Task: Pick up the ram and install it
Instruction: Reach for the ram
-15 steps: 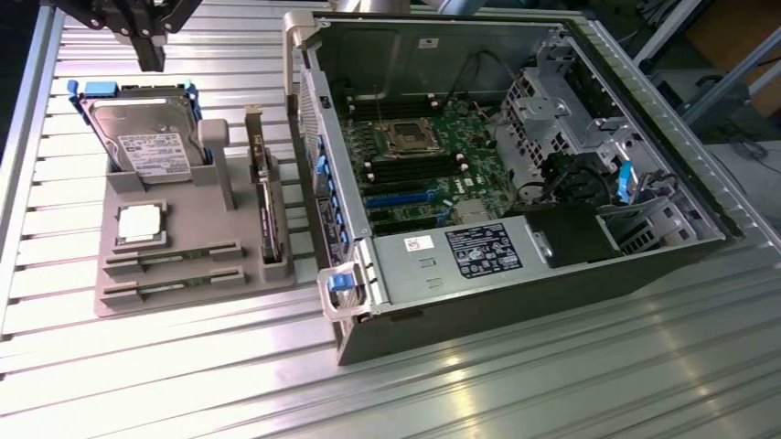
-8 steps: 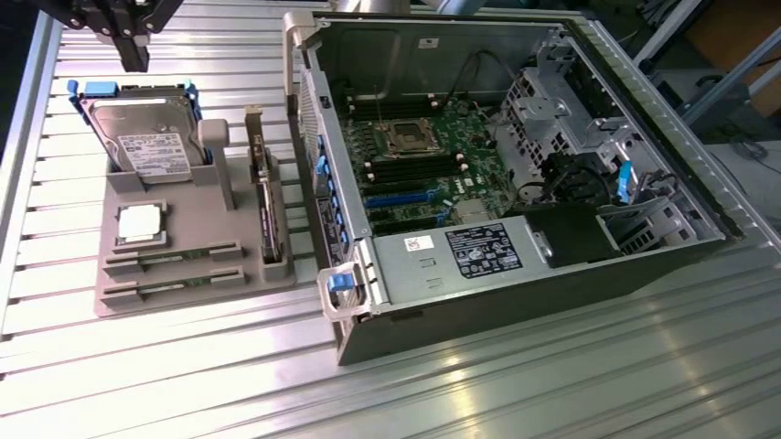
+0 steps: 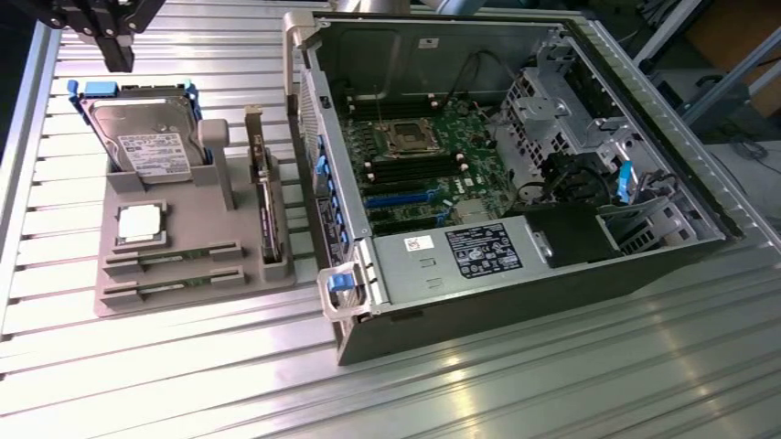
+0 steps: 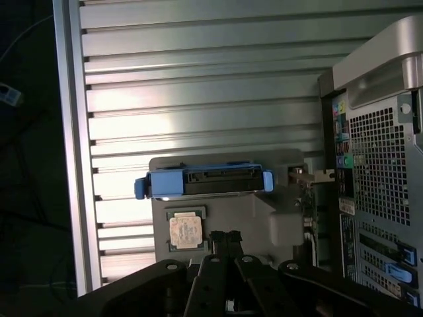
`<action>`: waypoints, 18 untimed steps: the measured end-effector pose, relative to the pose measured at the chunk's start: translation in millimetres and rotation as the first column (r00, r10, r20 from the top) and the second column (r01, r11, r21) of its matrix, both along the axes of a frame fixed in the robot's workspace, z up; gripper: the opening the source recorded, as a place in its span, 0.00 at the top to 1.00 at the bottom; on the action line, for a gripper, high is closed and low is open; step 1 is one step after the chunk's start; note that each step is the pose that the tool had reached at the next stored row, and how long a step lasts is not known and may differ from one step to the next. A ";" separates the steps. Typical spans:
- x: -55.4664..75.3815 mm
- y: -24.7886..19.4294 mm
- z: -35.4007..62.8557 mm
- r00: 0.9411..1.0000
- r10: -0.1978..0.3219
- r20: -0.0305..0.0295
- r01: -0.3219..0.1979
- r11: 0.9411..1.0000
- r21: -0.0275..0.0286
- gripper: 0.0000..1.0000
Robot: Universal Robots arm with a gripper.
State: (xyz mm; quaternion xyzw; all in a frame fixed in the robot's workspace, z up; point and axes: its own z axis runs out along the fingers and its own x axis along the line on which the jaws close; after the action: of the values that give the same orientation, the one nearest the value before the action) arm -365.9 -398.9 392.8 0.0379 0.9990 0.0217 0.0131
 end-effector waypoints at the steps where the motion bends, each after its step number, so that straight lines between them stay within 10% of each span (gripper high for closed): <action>1: -1.9 0.0 0.0 1.000 0.000 0.000 0.000 1.000 0.000 0.89; 18: -4.9 -7.4 -0.2 1.000 0.000 0.000 0.000 1.000 -0.001 0.89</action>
State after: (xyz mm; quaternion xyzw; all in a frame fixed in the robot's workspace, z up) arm -370.8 -406.3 392.6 0.0379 0.9990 0.0213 0.0131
